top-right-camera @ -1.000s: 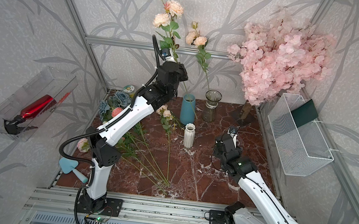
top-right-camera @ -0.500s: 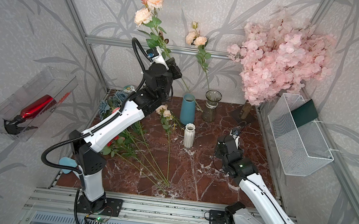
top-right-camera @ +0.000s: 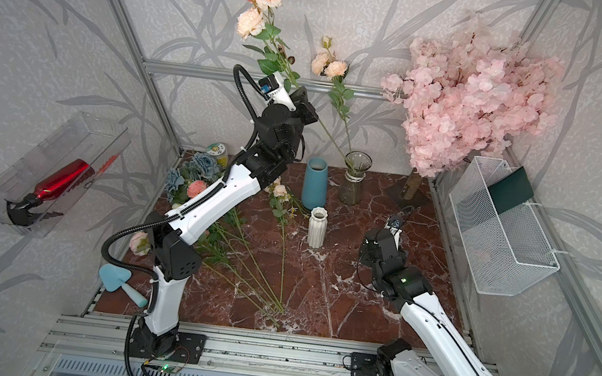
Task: Place the pink flowers into the vase
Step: Place the flower in the vase.
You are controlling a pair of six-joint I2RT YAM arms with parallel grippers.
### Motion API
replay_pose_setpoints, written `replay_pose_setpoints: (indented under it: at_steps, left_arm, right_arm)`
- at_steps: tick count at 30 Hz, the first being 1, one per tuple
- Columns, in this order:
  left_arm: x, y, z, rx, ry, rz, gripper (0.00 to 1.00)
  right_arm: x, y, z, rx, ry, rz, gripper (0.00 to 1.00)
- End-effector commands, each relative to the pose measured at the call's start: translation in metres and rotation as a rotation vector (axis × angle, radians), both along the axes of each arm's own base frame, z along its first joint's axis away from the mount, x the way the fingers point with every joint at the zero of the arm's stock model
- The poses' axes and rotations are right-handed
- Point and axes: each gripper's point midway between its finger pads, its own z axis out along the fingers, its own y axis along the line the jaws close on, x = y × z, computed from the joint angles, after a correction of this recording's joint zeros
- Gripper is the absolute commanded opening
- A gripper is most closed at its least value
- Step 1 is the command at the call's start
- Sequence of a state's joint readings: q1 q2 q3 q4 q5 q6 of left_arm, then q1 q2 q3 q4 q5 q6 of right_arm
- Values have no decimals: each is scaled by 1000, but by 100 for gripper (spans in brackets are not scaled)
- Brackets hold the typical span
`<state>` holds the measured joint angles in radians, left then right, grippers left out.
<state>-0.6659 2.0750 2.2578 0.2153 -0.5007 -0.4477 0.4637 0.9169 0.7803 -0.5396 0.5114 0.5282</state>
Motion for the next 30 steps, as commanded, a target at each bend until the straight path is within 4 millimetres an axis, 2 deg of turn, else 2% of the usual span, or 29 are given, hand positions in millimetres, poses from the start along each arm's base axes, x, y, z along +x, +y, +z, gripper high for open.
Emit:
replay_pose_setpoints:
  at_steps: [1,10,18,30]
  left_arm:
    - [-1,-8,16,13,-70,2,0]
    - [10,-31,16,115,-137,34,0]
    - [10,-34,18,97,-169,23,0]
    - [-12,-27,44,42,-240,-10,0]
  right_arm:
    - [2,2,7,32,-63,6,80]
    - [6,11,11,66,-127,59,80]
    - [10,15,3,68,-104,70,80]
    - [10,17,2,74,-103,79,80]
